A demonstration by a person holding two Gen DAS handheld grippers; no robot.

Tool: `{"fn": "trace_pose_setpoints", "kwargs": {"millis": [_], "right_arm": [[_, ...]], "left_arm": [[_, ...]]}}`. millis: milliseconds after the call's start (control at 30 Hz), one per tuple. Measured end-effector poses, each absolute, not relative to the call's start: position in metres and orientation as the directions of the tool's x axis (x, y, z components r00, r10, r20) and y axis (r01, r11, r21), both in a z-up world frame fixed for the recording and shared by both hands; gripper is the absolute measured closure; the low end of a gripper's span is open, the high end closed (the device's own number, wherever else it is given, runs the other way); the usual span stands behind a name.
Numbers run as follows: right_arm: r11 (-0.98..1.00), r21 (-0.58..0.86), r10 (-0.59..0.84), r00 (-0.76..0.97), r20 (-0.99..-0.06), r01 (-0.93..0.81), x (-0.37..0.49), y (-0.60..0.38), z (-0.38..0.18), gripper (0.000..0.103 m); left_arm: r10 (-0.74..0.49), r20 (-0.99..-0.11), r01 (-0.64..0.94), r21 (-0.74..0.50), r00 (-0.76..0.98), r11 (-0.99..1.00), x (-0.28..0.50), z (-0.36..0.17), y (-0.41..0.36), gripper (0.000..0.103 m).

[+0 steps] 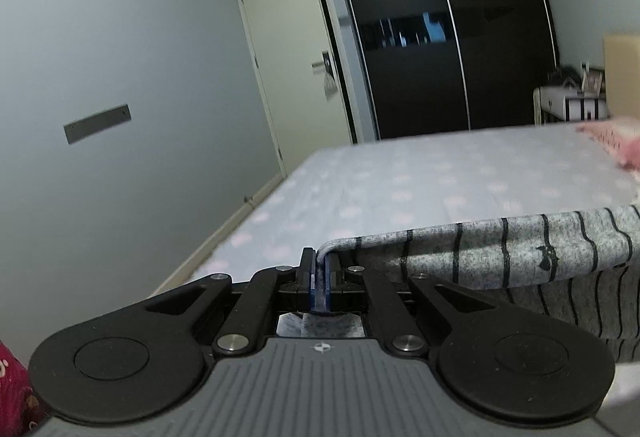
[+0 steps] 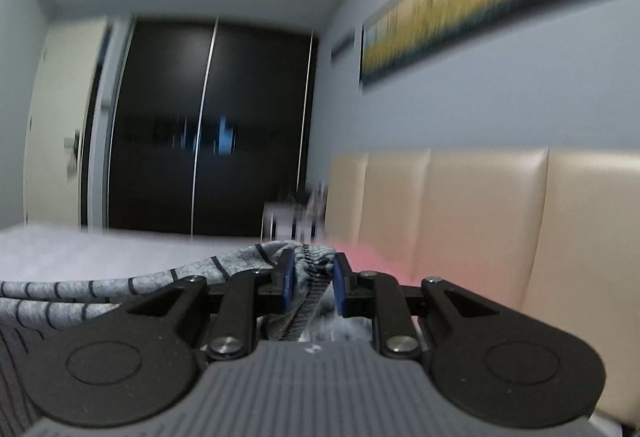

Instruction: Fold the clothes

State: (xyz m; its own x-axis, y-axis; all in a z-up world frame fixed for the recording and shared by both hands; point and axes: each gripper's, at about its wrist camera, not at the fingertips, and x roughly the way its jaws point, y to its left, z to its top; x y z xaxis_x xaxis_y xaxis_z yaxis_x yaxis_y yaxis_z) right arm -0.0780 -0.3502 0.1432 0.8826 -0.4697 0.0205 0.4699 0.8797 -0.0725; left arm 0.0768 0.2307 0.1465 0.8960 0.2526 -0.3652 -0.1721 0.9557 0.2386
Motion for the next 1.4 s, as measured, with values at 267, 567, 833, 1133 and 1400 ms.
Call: {"fn": "trace_pose_setpoints", "kwargs": {"millis": [267, 567, 833, 1133, 1400], "right_arm": [[0.88, -0.077, -0.451, 0.877, 0.167, 0.468, -0.106, -0.331, 0.197, 0.081], [0.904, -0.193, -0.406, 0.907, -0.113, 0.381, 0.003, -0.335, 0.141, 0.081], [0.904, -0.316, -0.391, 0.855, -0.34, 0.288, 0.127, -0.336, 0.071, 0.081], [0.876, -0.374, -0.456, 0.776, -0.436, 0.305, 0.247, -0.338, -0.011, 0.081], [0.88, -0.389, -0.452, 0.738, -0.501, 0.274, 0.269, -0.338, -0.055, 0.081]], "left_arm": [[0.245, -0.364, -0.142, 0.288, 0.899, 0.947, 0.083, 0.172, 0.241, 0.101], [0.261, -0.615, -0.073, 0.313, 0.745, 0.947, 0.163, 0.076, 0.248, 0.101], [0.26, -0.749, -0.02, 0.313, 0.609, 0.949, 0.263, -0.01, 0.261, 0.101], [0.264, -0.737, 0.015, 0.348, 0.622, 0.937, 0.342, -0.073, 0.269, 0.09], [0.194, -0.773, -0.02, 0.228, 0.604, 0.973, 0.323, -0.077, 0.301, 0.055]]}}
